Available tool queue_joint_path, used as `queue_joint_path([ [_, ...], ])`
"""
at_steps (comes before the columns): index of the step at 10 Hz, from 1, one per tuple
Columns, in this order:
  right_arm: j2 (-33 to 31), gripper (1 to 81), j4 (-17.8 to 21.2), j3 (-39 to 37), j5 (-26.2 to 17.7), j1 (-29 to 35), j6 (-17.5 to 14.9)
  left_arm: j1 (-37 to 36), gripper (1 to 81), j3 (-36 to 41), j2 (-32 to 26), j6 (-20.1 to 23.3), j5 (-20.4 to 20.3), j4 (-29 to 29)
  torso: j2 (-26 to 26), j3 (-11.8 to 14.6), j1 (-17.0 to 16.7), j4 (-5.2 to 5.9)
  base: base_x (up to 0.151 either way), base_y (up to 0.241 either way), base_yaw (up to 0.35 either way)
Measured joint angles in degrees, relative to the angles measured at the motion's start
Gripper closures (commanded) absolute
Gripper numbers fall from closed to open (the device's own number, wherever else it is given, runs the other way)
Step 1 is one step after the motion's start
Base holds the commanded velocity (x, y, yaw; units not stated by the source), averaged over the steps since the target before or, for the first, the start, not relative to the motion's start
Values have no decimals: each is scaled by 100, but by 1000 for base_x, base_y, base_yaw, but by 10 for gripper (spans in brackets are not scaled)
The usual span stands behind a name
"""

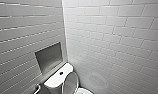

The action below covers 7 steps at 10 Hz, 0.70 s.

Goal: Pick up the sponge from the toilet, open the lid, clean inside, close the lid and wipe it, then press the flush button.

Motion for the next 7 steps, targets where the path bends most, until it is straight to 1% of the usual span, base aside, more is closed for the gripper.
queue_joint_path([
  [4, 1, 811, 0, -59, -26, 24, 0, 20, 10, 0, 0, -2, 7, -2, 2, 0, 0, 0, 0, 0, 0],
  [6, 4, 811, 12, -63, -507, 39, 1, 27, 10, -1, 11, -10, 18, -9, 2, 0, 0, 0, 0, 0, 0],
  [7, 67, 811, 69, -166, -518, 24, -55, 28, 10, 0, 17, -11, 55, -9, 2, 0, 0, 0, 0, 0, 0],
])
